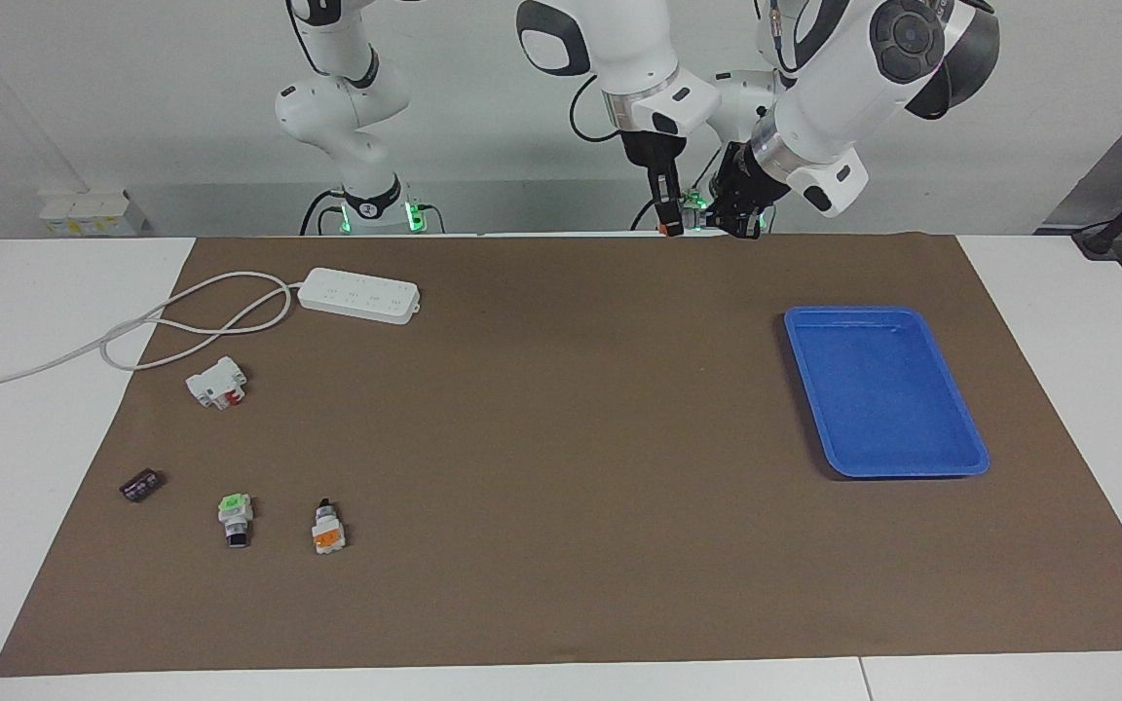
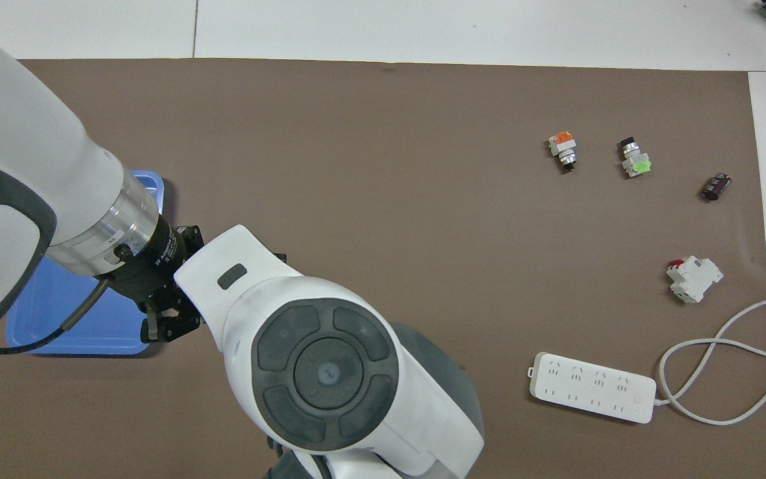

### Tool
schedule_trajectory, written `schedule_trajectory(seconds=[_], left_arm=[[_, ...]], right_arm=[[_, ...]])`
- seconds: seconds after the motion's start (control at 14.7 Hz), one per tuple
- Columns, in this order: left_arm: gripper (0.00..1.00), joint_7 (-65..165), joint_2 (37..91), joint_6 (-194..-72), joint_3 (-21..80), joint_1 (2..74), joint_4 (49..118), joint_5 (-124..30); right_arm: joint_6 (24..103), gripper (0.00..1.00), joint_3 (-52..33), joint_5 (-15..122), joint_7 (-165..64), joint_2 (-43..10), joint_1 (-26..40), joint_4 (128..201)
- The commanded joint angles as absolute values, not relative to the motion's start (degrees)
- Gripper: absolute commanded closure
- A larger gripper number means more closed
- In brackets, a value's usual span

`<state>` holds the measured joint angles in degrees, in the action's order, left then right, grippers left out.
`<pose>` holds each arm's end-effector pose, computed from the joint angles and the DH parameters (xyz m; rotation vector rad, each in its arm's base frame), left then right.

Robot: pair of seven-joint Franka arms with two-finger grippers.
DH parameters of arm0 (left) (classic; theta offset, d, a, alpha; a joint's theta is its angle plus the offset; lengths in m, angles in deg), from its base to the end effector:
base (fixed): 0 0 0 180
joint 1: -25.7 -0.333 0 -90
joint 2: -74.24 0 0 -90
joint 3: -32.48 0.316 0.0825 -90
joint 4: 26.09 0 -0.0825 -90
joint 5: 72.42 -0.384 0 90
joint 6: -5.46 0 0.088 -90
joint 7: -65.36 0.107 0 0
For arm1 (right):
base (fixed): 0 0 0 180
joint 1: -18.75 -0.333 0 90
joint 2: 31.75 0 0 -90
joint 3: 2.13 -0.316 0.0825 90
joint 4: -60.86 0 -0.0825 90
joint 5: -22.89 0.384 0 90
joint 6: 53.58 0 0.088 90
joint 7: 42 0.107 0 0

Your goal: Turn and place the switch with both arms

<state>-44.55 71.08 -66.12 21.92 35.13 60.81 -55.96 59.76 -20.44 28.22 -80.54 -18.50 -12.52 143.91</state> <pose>0.4895 -0.2140 0.6028 -2.1140 -2.0115 0.5963 0.4391 0.4877 0.5925 -2.1422 -1.9860 -0.4300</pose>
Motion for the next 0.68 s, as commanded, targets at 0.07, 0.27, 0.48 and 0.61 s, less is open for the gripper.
schedule_trajectory(seconds=[0.07, 0.27, 0.48, 0.61], left_arm=[[1.00, -47.3, 69.8, -60.6, 20.5, 37.7, 60.5, -53.9], [1.00, -47.3, 69.8, -60.1, 20.5, 38.2, 60.5, -54.0], [1.00, -47.3, 69.8, -60.1, 20.5, 38.3, 60.5, -54.0], [1.00, -47.3, 69.8, -60.1, 20.5, 38.3, 60.5, -54.0]], right_arm=[[65.3, 1.00, -20.8, 29.3, -80.7, -17.7, -12.3, 141.4], [65.2, 1.00, -20.8, 29.3, -80.6, -17.7, -12.3, 141.4], [65.3, 1.00, -20.8, 29.3, -80.6, -17.7, -12.3, 141.4], [65.4, 1.00, -20.8, 29.3, -79.9, -17.7, -12.3, 141.4]])
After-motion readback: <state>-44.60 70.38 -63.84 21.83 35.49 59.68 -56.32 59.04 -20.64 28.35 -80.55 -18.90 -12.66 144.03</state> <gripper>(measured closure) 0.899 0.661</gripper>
